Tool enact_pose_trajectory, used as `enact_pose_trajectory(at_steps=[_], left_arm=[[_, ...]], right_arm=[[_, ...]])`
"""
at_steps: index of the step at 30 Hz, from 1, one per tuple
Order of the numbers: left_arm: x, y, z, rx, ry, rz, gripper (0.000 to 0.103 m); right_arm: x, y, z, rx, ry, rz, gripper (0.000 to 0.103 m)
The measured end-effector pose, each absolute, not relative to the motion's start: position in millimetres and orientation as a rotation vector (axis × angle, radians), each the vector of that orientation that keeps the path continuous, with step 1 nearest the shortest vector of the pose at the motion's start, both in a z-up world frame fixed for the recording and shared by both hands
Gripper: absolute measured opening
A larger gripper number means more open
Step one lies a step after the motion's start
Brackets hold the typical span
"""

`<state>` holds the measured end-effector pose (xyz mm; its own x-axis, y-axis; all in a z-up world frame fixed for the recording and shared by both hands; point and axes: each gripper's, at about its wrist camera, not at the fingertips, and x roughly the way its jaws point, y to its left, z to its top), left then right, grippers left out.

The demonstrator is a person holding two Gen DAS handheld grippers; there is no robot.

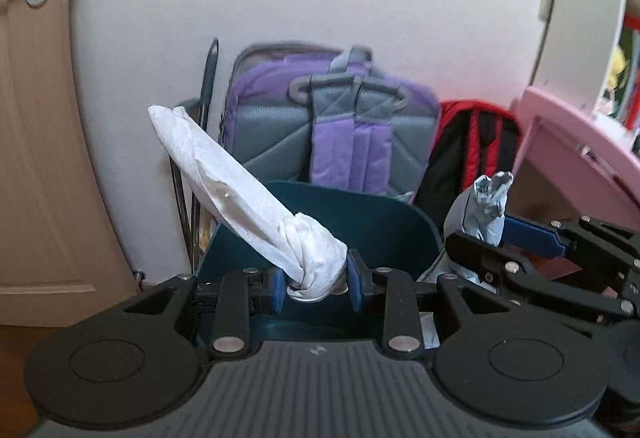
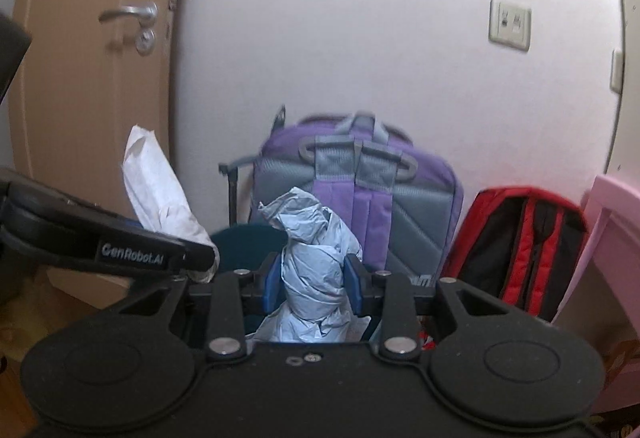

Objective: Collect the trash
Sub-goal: 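Carry both tissues up to the teal wastebasket and open both tools, then grasp the pink bath puff with the left tool while the right tool grasps the red bag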

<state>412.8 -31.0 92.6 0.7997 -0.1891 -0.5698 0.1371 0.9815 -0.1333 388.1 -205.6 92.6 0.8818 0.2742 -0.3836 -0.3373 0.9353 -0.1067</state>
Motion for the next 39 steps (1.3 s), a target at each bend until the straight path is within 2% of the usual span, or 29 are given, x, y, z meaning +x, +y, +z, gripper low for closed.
enact_pose_trajectory(at_steps=[10,13,14,15,17,25,32,39], left_arm=[[466,-39,42,-0.057,0.755,-0.187,0.030],[474,-41,35,-0.050,0.785,-0.180,0.033],[475,-41,33,-0.048,0.794,-0.178,0.039],[477,-41,32,-0.049,0.800,-0.176,0.051],[475,-40,33,-0.060,0.792,-0.171,0.064],[454,-40,45,-0.064,0.758,-0.180,0.065],[407,-35,71,-0.060,0.711,-0.178,0.065],[353,-27,93,-0.055,0.673,-0.178,0.065]], right_arm=[[417,-196,48,-0.222,0.472,0.345,0.035],[420,-199,39,-0.219,0.505,0.353,0.035],[421,-199,36,-0.215,0.517,0.357,0.037],[424,-199,35,-0.215,0.528,0.359,0.039],[424,-200,33,-0.218,0.535,0.348,0.039],[408,-214,46,-0.142,0.539,0.344,0.042],[367,-222,71,-0.092,0.518,0.356,0.050],[321,-219,90,-0.094,0.504,0.391,0.052]])
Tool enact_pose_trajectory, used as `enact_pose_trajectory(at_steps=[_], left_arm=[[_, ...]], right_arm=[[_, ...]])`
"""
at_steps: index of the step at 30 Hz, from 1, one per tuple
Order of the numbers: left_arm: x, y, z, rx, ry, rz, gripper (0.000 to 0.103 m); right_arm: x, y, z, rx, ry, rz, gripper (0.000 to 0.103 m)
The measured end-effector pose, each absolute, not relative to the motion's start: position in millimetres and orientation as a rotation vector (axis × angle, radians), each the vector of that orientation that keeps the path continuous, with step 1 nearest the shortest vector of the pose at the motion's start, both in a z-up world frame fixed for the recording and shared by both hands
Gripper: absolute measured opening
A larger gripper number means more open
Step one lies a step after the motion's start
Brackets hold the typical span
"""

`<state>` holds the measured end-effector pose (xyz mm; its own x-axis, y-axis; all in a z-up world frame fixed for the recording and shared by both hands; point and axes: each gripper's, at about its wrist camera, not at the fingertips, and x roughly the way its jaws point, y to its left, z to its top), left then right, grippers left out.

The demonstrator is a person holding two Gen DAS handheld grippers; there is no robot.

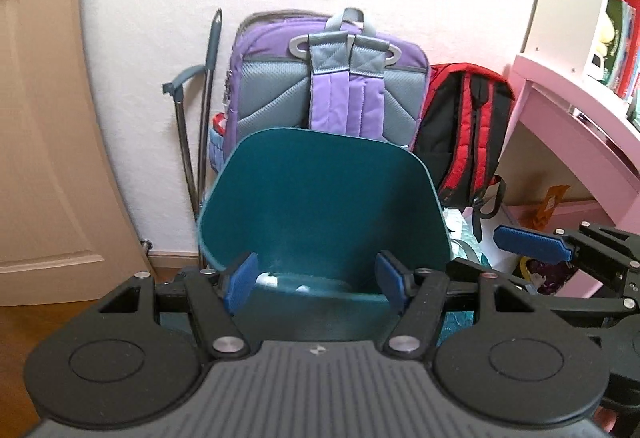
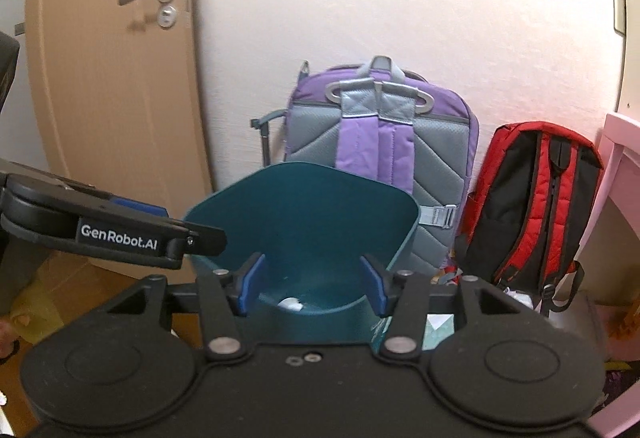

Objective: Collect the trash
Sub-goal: 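Grasp the pink bath puff with the left tool while the right tool grasps the red bag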

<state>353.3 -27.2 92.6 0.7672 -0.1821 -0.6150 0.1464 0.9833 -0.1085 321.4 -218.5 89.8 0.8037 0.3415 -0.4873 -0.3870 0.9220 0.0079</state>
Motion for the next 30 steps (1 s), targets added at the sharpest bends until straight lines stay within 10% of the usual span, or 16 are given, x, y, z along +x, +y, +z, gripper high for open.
enact_pose_trajectory(at_steps=[16,30], left_arm=[[242,10,83,-0.048,0.663,-0.218,0.083],[242,75,-79,-0.183,0.887,-0.168,0.100]], right_arm=[[238,-195,73,-0.077,0.571,0.495,0.053],[261,-155,-97,-0.069,0.885,0.543,0.053]])
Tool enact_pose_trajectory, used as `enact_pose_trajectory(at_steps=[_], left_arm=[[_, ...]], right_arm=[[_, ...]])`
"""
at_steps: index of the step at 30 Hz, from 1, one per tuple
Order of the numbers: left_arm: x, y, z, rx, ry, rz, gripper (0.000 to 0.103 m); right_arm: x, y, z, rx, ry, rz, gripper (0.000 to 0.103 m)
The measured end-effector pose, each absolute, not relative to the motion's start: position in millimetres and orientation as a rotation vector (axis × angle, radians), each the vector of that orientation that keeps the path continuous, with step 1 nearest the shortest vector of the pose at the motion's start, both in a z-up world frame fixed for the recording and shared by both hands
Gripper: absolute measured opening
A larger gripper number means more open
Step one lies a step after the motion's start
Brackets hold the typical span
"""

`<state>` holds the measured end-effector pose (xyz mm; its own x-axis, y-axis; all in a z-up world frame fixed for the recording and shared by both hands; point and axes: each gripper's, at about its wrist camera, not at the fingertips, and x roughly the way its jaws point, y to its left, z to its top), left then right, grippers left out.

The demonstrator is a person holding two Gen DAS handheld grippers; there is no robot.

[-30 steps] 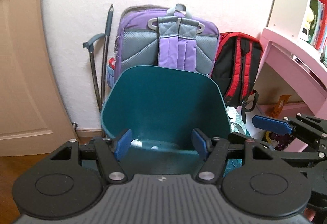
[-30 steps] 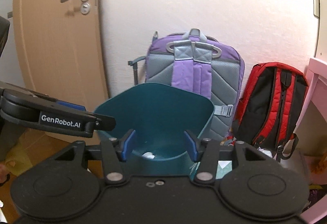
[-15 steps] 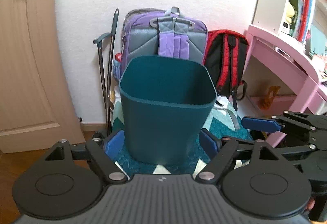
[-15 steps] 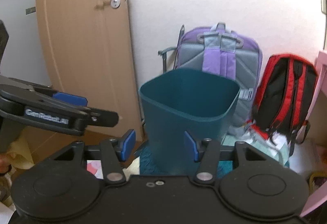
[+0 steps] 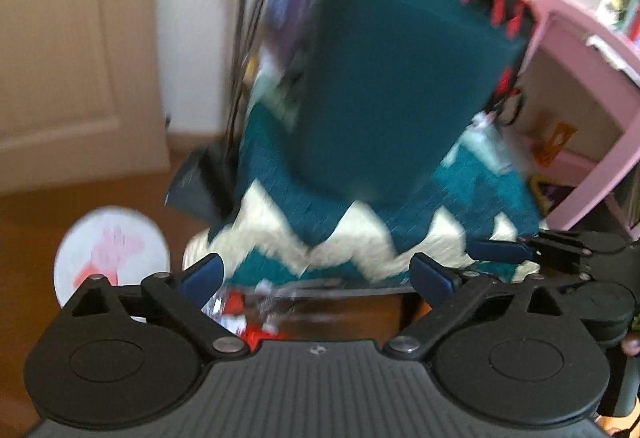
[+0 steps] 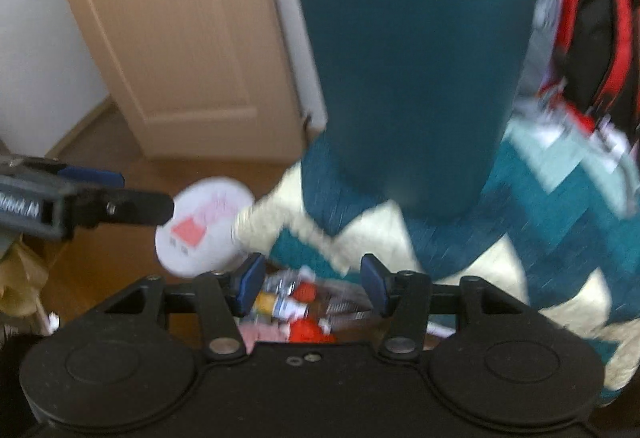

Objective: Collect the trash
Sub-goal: 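Grasp the pink bath puff with the left tool while the right tool grasps the red bag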

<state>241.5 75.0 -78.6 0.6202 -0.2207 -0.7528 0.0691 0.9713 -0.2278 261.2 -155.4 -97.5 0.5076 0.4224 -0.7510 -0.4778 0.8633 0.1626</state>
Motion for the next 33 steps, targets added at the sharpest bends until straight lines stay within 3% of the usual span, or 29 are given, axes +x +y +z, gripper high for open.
enact_pose_trajectory(at_steps=[12,24,33], left_arm=[[299,131,-275,-0.227,1.256,-0.029,0.100],[332,155,-427,-0.136,1.456,-0.084,0.100],[307,131,-501,-0.041,1.523,-0.239,0.100]], right_arm=[[304,-109,-279,-0.128,1.182,0.609,0.053],[341,-40,-416,-0.317,1.328,0.718,0.053],[363,-7,-484,-0.418,1.370,0.762,0.053]])
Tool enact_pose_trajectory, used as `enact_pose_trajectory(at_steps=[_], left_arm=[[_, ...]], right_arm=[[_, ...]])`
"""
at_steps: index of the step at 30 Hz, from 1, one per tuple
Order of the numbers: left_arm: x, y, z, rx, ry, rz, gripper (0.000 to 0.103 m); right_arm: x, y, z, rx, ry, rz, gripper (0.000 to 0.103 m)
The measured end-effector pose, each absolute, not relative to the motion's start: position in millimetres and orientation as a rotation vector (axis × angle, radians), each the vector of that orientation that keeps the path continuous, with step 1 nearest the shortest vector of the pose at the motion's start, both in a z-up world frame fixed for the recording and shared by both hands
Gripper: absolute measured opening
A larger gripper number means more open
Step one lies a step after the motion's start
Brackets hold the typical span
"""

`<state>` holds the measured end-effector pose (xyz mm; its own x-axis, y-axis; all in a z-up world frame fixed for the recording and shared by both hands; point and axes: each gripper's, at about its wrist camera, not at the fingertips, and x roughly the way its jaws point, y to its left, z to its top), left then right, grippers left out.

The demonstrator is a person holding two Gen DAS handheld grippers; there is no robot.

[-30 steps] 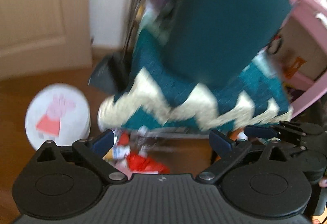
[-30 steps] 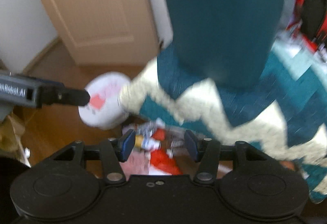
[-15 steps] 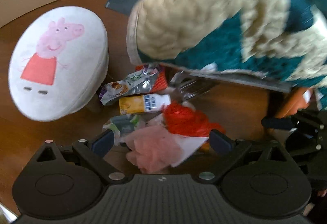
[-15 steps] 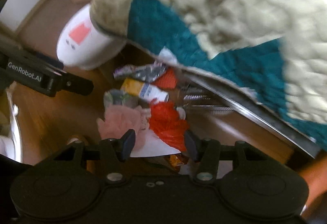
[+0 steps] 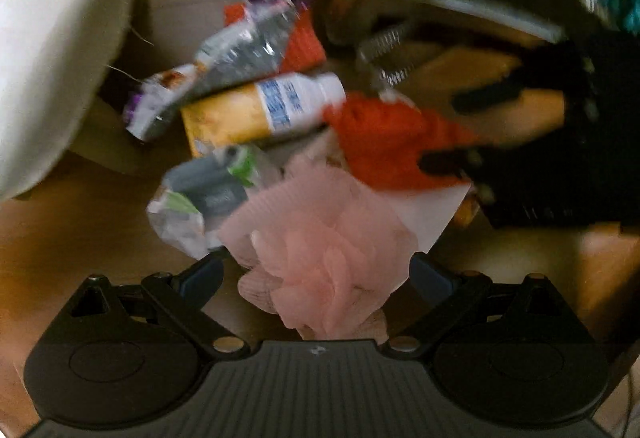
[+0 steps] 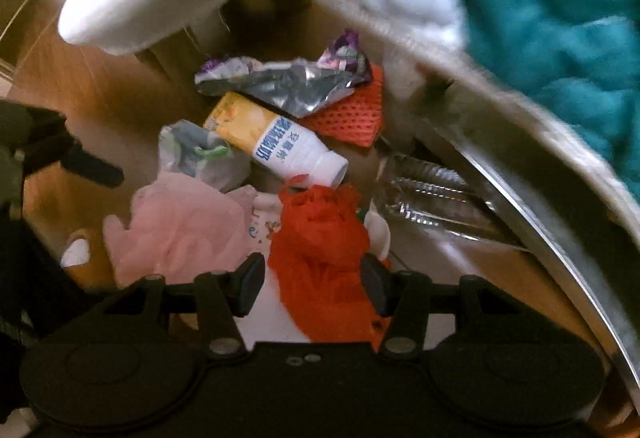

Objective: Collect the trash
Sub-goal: 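Grasp the pink bath puff with the left tool while the right tool grasps the red bag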

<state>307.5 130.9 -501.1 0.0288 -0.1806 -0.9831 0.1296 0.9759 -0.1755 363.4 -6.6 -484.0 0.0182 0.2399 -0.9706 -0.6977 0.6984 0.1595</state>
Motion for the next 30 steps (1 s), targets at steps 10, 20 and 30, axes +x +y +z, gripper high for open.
enact_pose_trajectory(at_steps=[10,20,30], left_arm=[[300,121,-544,-0.004,1.528,-0.234,0.097],[297,126,-539,-0.097,1.538,-0.257,0.038],[298,140,-482,-0.132,1.530,-0.304,0.031]], right_arm=[[371,-4,-522,-0.388,1.359,0.714,0.051],[365,-3,-512,-0.400,1.317,0.708,0.015],[339,-15,-443,-0.394,1.223,0.702,0.005]])
